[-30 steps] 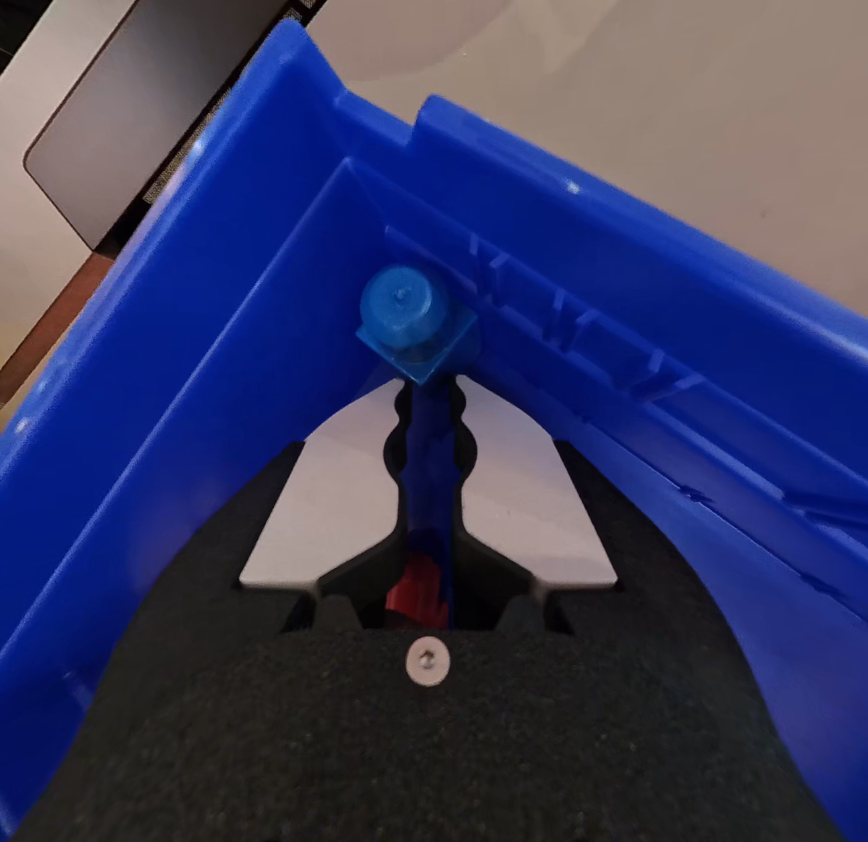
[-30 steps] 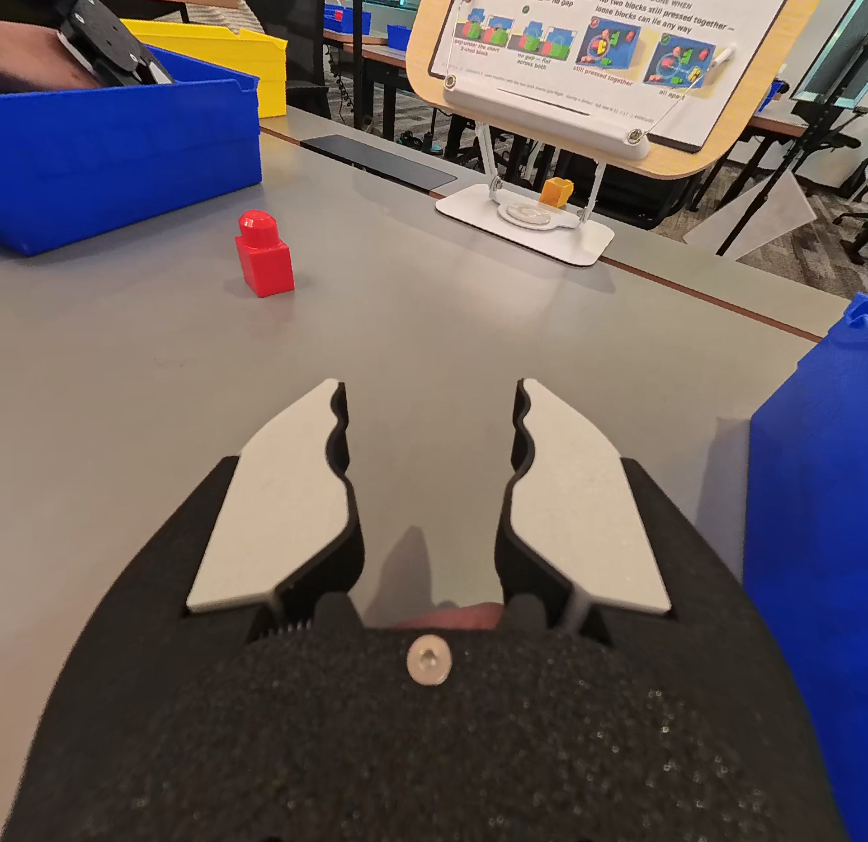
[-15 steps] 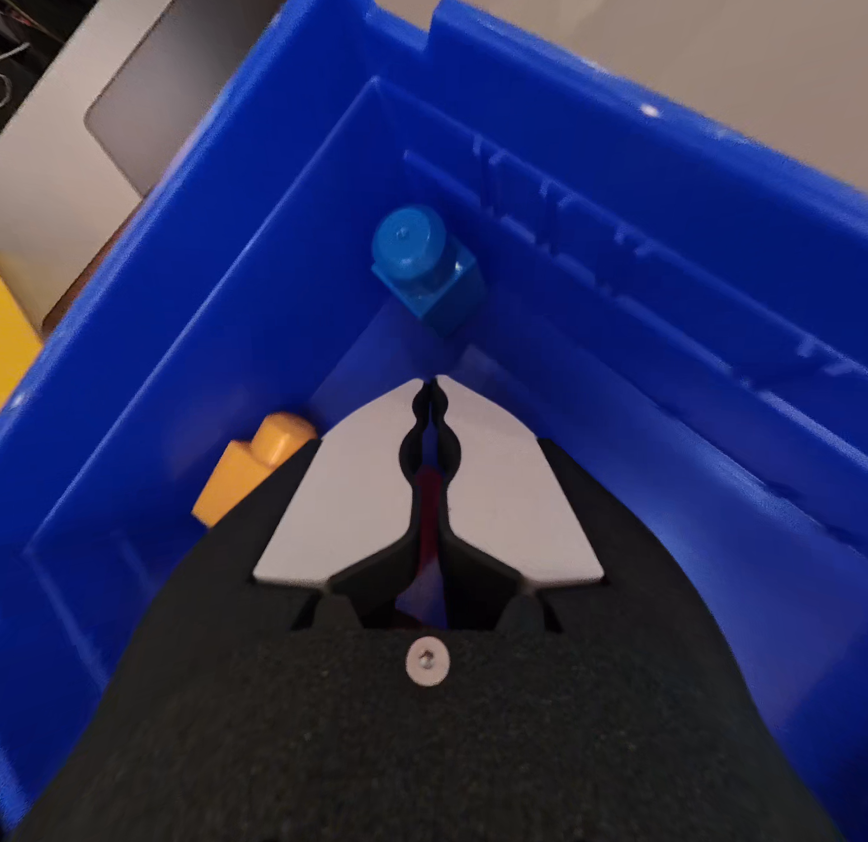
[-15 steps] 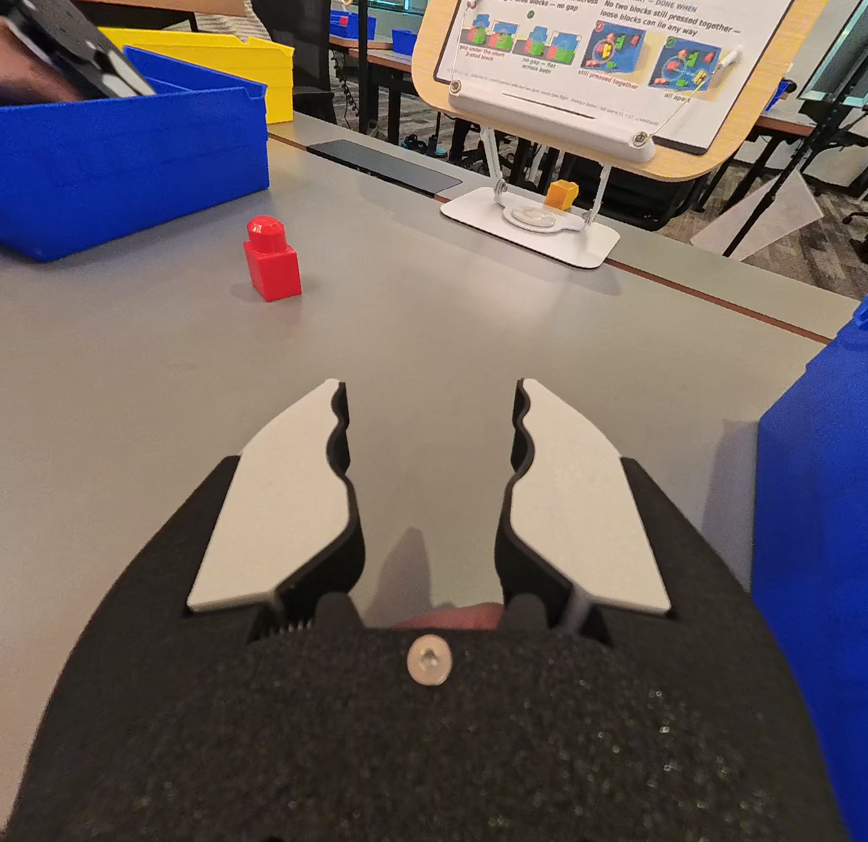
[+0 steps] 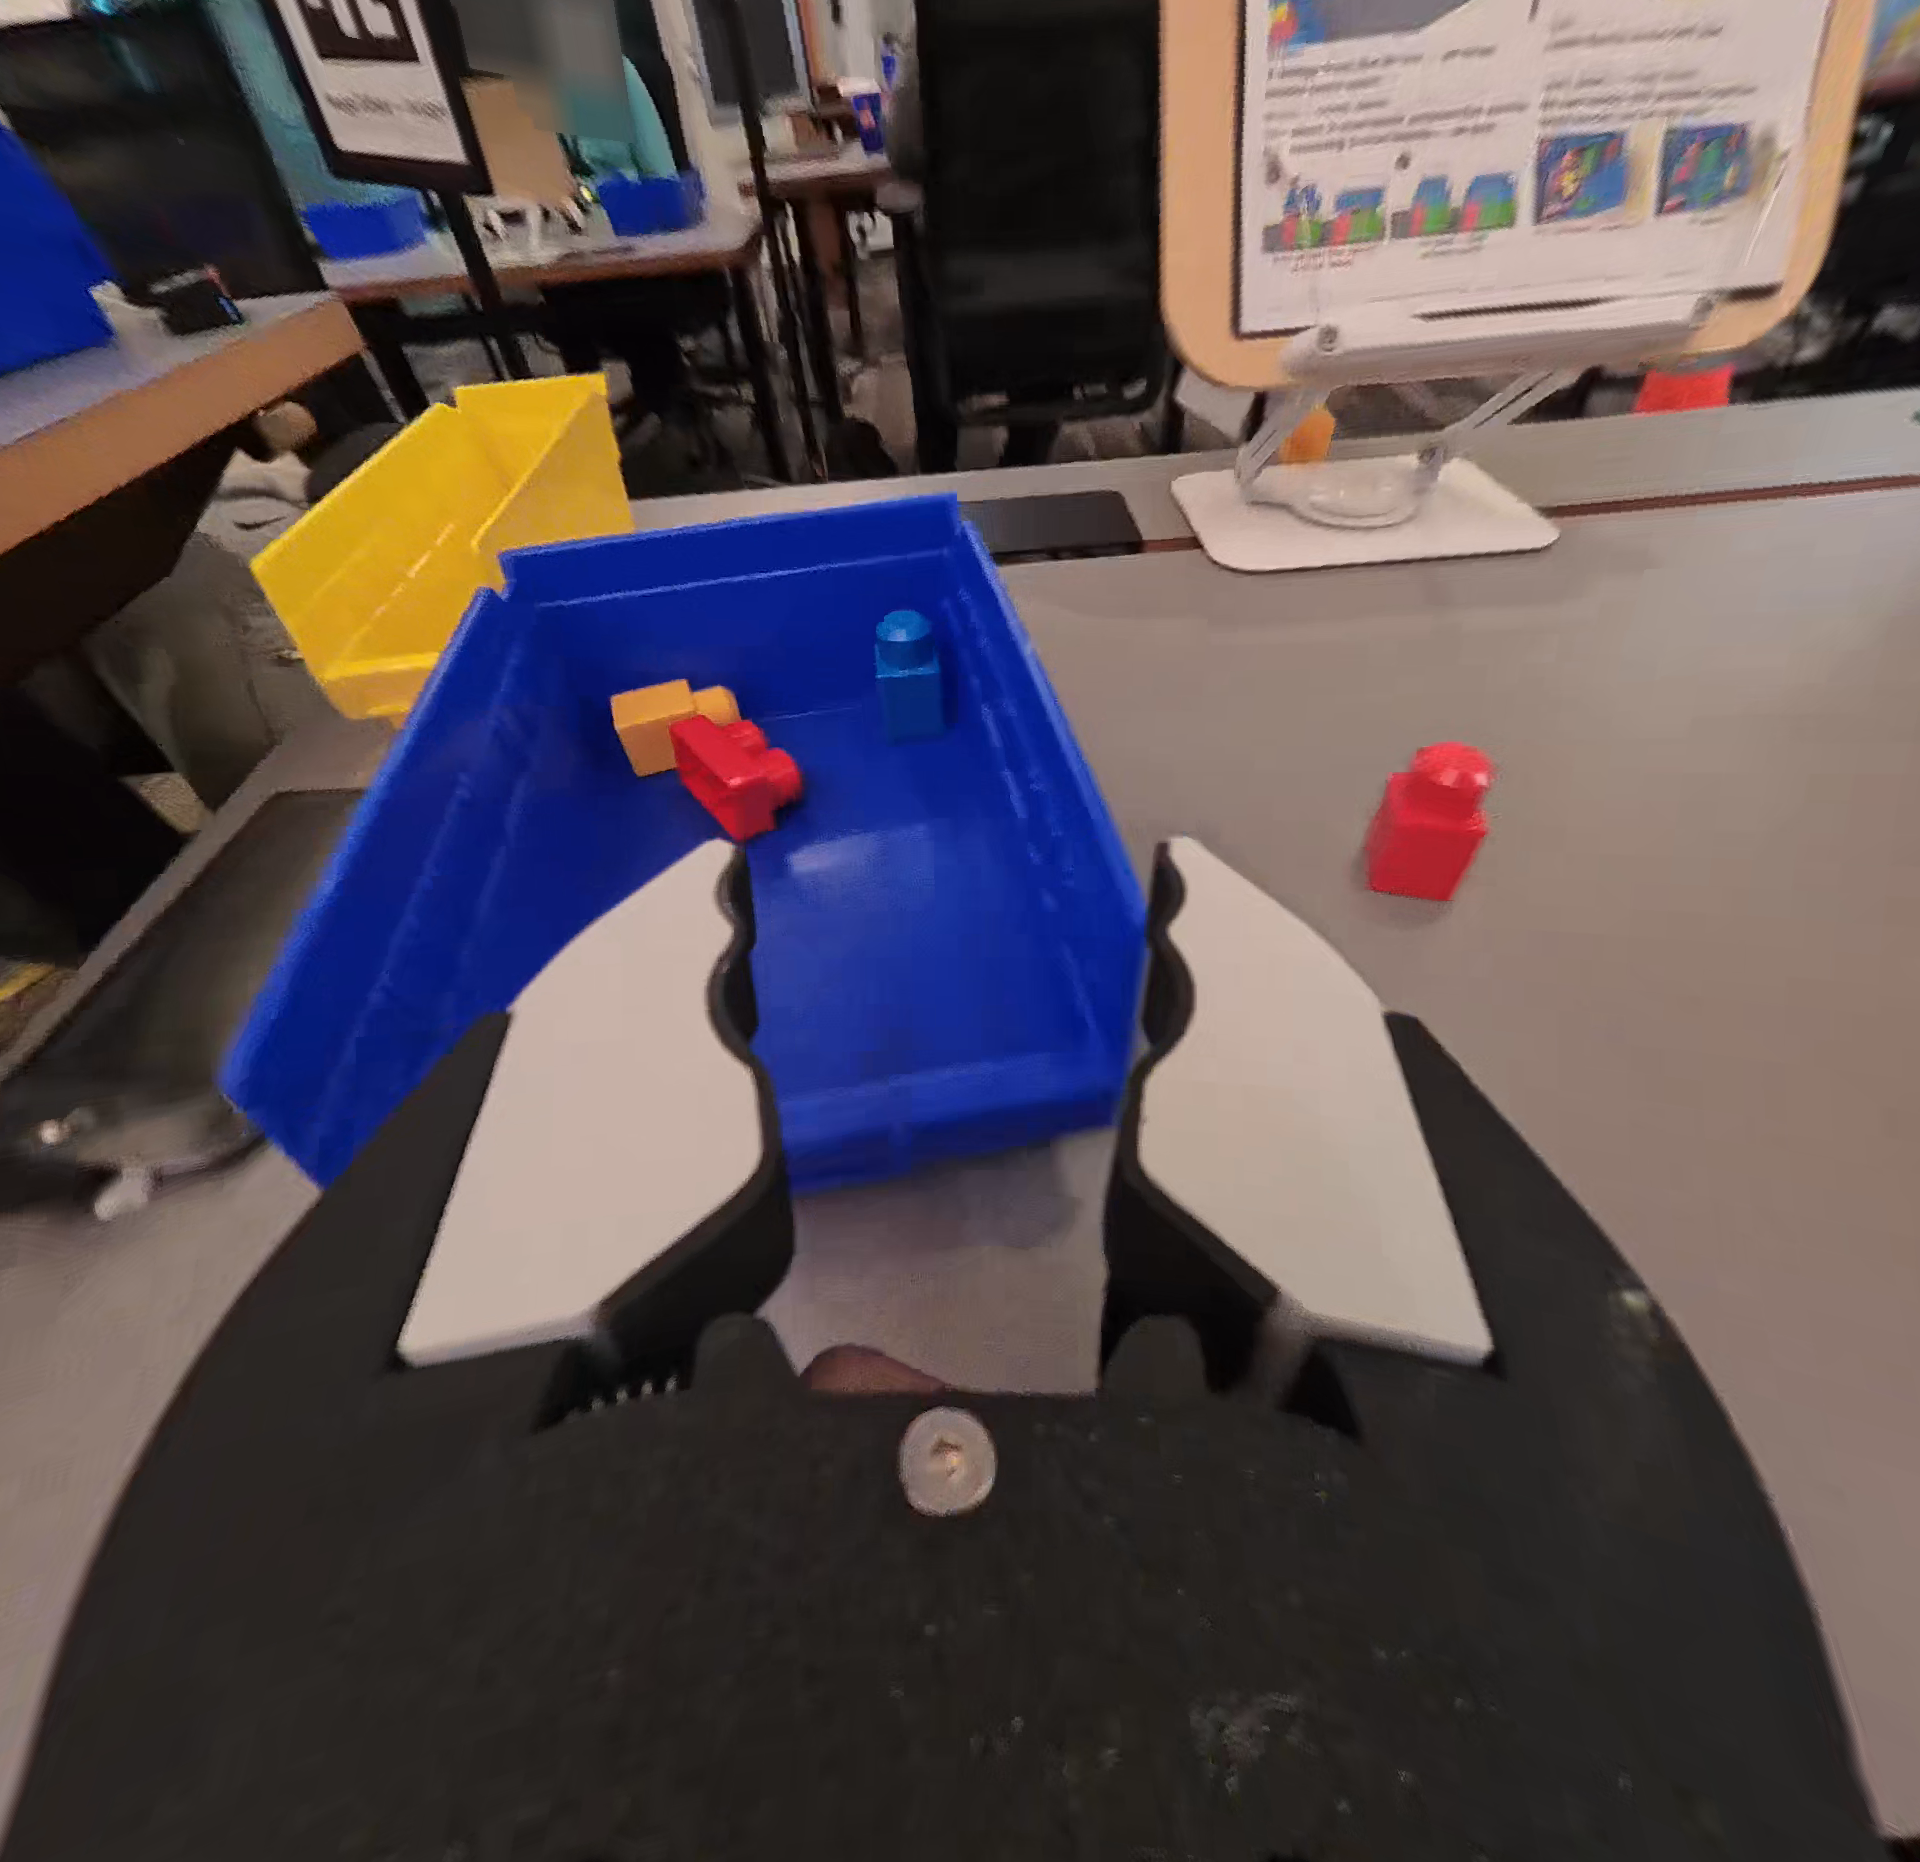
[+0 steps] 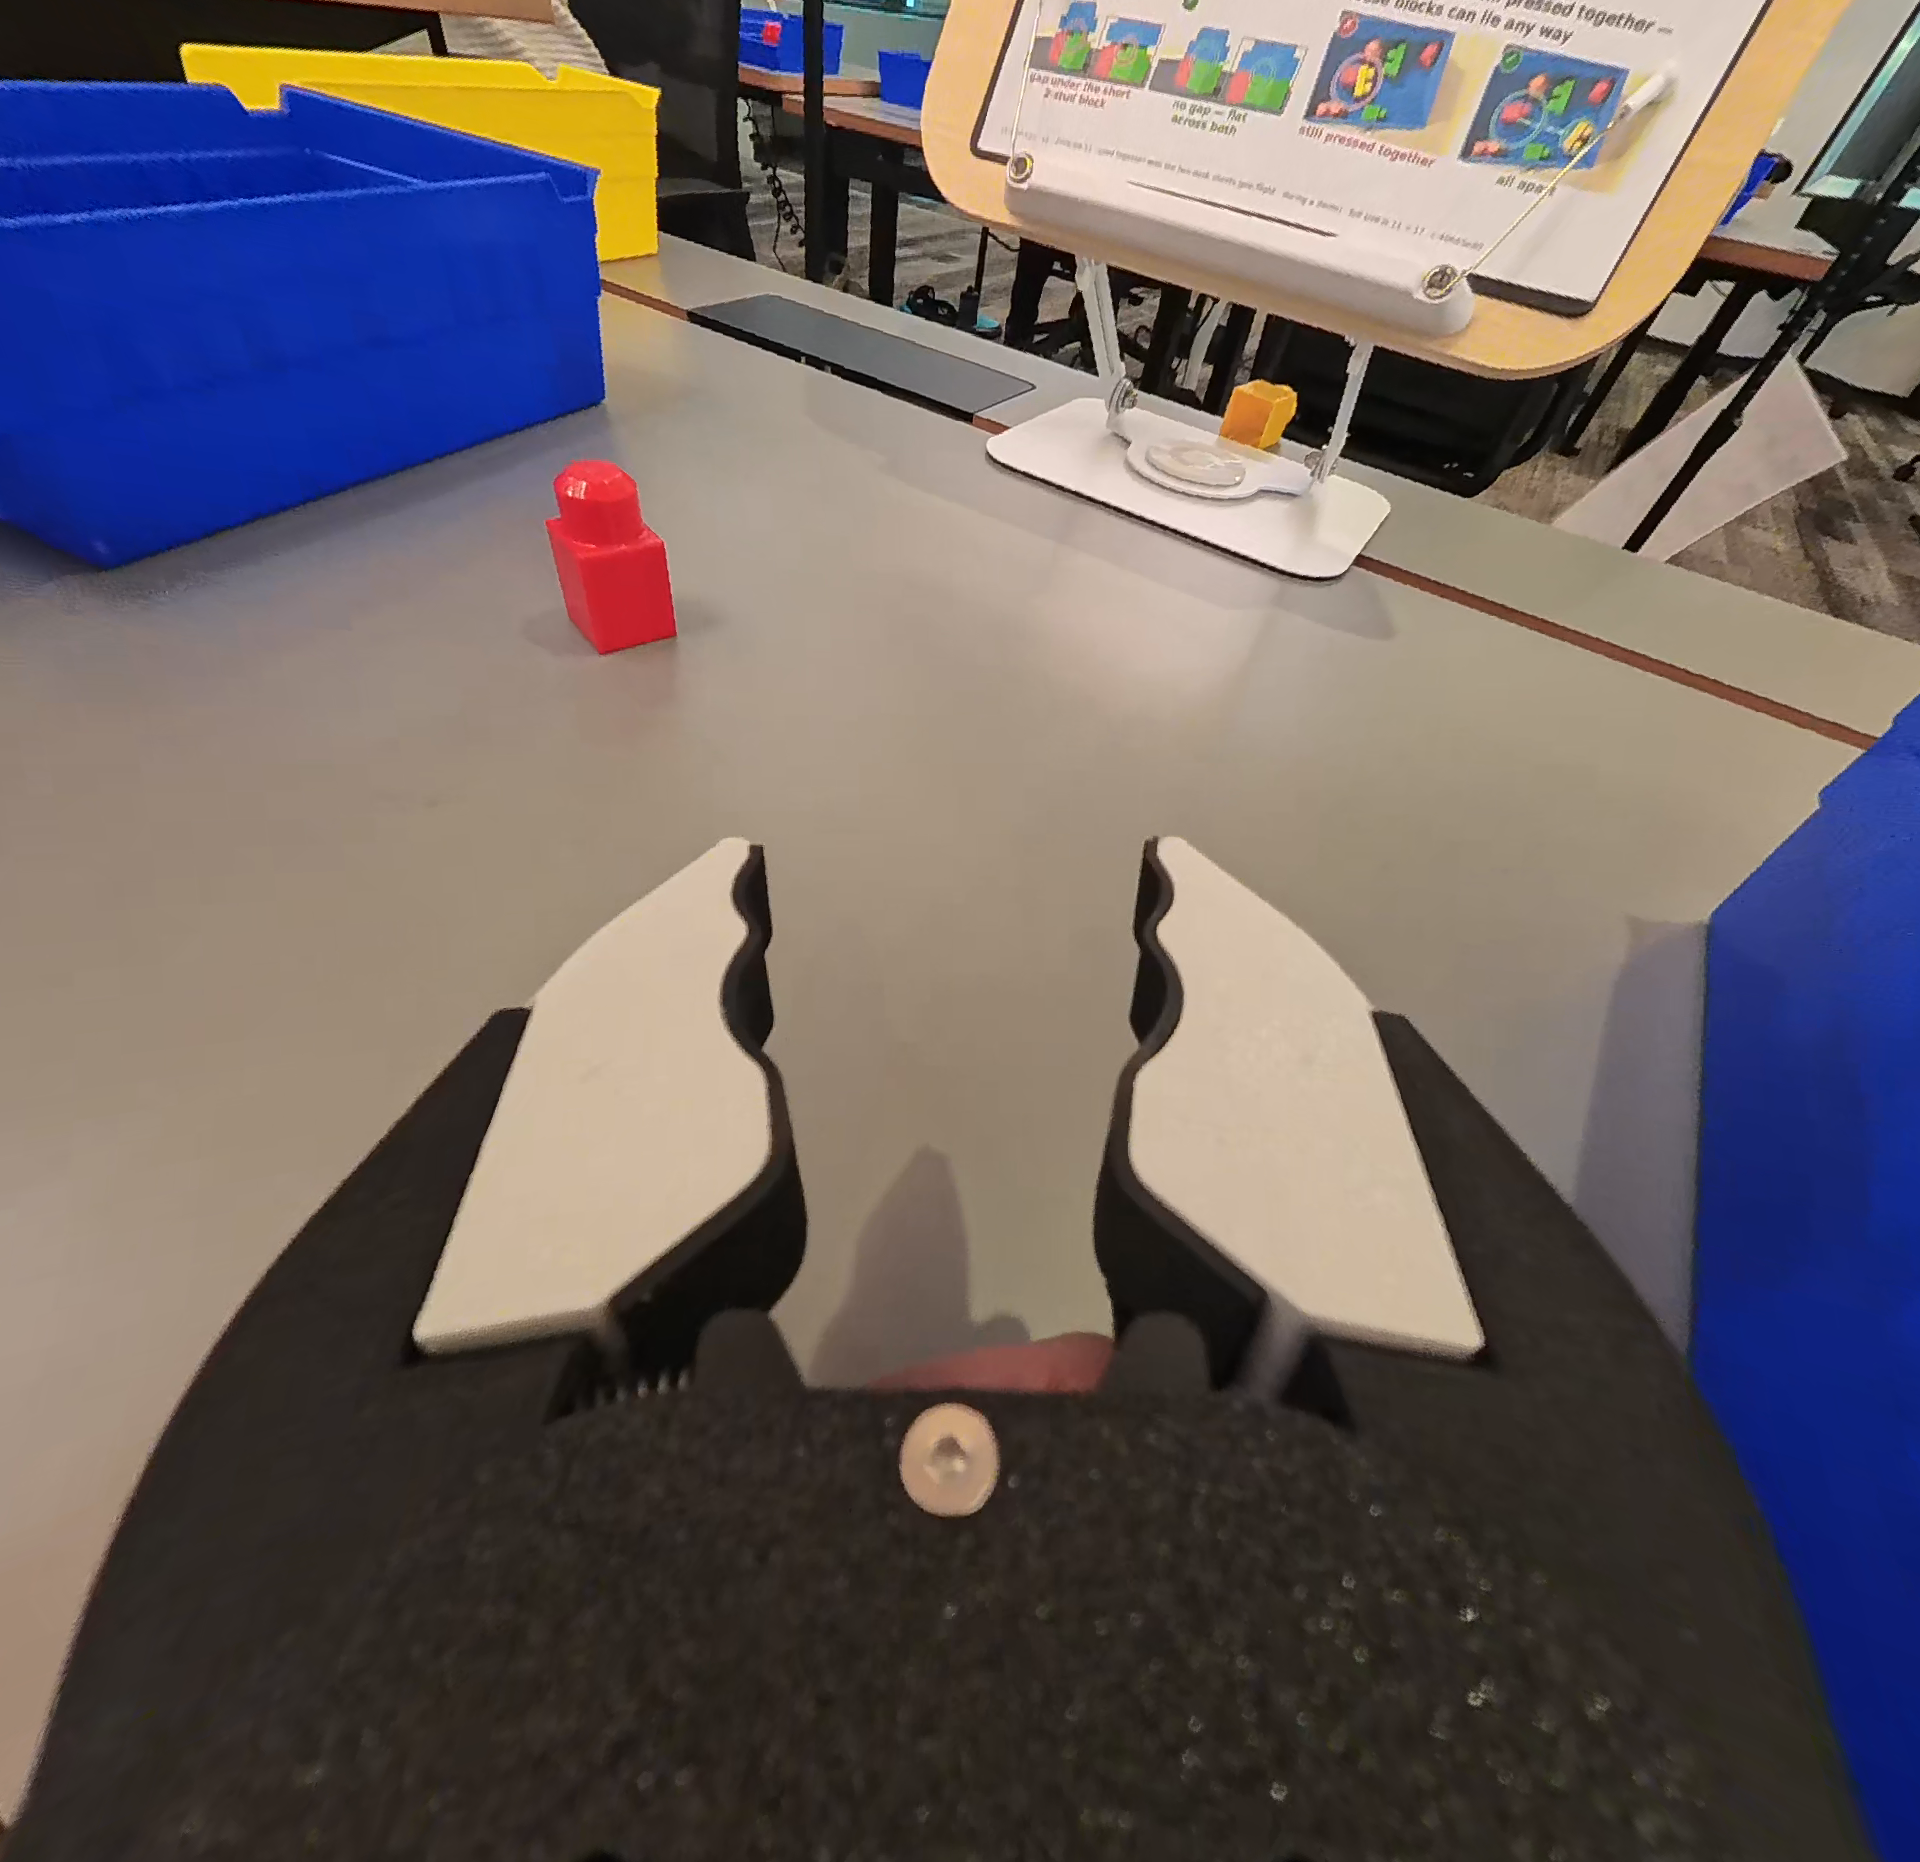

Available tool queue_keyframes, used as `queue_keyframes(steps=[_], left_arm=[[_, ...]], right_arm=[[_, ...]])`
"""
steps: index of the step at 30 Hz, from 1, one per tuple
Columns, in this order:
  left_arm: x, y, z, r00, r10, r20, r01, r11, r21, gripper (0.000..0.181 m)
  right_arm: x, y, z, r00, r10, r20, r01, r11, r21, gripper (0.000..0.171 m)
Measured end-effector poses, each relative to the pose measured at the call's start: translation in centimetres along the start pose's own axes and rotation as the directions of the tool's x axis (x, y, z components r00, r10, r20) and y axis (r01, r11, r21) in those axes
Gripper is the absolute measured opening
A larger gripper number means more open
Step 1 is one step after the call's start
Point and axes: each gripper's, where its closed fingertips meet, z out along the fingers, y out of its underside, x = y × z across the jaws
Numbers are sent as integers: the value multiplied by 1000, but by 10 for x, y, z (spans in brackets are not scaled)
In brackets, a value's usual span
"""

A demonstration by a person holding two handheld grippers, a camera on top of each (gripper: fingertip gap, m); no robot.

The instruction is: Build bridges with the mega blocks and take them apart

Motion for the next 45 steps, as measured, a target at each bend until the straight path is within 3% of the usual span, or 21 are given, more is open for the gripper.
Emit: queue_keyframes(steps=[4, 10, 24, 29, 34, 40, 45], left_arm=[[54, 34, -32, 998, -29, 50, 29, 1000, 10, 95], [106, 59, -60, 998, -53, 25, 53, 999, 0, 102], [88, 57, -50, 998, -60, -3, 60, 997, -51, 97], [37, 19, -2, 995, 70, -77, -78, 991, -110, 96], [-14, -8, 81, 955, 218, -200, -261, 940, -220, 94], [-37, 12, 183, 856, 350, -380, -466, 841, -275, 94], [-33, 37, 240, 804, 315, -504, -509, 803, -311, 89]], right_arm=[[-4, 2, 1, 1000, -3, 10, 3, 1000, -6, 68], [-6, 0, -1, 1000, 0, 18, 0, 1000, 2, 68], [-5, 1, 0, 1000, -7, 13, 7, 1000, -5, 68], [-3, 2, -1, 1000, -8, 11, 8, 1000, -7, 68], [-1, 2, -1, 1000, -4, 8, 4, 1000, -8, 68], [-5, 2, 1, 1000, -10, 16, 10, 1000, -12, 68], [-5, 2, 1, 1000, -23, 12, 23, 1000, -18, 67]])
